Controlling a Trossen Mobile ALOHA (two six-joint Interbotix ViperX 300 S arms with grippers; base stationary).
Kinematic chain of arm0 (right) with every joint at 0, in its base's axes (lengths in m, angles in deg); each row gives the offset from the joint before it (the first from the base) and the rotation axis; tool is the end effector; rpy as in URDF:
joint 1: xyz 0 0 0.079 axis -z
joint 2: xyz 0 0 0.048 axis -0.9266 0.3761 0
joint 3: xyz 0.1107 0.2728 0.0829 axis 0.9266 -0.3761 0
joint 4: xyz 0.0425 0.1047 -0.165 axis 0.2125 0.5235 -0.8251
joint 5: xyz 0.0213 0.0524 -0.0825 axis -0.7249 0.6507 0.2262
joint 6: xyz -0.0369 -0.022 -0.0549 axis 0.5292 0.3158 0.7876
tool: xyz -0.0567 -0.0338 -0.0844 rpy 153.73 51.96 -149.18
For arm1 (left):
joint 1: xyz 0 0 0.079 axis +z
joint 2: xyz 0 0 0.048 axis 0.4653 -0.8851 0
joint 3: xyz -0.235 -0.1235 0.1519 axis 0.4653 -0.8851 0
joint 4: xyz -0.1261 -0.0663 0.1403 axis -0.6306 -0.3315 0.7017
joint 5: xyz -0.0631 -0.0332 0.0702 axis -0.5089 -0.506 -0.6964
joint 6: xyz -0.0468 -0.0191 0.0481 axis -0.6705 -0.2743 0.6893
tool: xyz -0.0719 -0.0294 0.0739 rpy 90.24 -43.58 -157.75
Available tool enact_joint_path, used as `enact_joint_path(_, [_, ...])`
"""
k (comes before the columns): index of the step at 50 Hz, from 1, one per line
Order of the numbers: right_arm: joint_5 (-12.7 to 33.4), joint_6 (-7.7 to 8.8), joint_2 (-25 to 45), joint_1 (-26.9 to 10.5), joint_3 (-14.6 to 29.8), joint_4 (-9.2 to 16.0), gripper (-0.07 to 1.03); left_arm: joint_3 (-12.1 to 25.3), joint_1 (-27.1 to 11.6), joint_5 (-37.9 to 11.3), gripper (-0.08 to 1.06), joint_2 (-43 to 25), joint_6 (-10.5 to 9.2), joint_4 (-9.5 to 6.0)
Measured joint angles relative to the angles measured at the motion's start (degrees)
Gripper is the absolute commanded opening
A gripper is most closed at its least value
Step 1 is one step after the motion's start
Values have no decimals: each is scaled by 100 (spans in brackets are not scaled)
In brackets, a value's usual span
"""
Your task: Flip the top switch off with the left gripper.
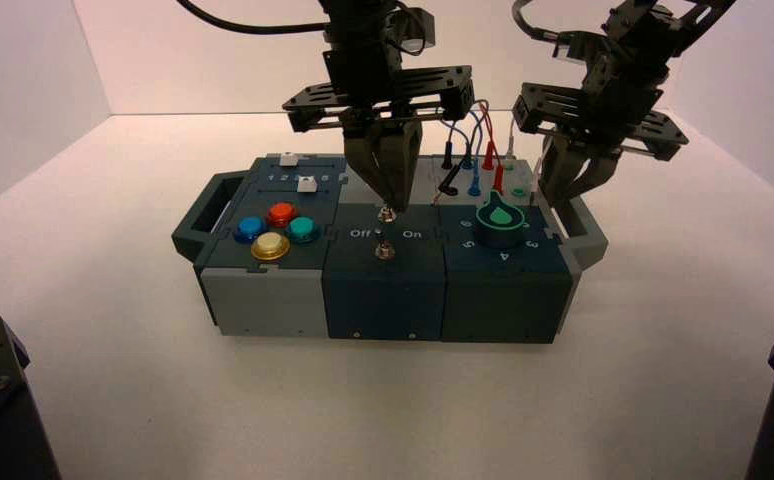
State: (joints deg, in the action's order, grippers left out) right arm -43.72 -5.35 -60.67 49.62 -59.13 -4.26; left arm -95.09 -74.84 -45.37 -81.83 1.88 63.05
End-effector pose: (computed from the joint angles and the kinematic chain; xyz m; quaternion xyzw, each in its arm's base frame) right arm 0.2647 0.1130 0.0106 0.0653 0.6420 0.0755 0.7602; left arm 0.2247 -0.2856 0.0399 0.0609 0.6836 -0.2161 0.6945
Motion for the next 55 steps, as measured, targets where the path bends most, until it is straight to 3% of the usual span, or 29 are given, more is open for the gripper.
enact_joint_path(44, [123,0,79,-26,105,-26,-2,-35,193,0,-3,62,62,18])
enact_joint_path(55, [123,0,79,-26,97,-26,-2,-53,255,62,-3,439,105,88])
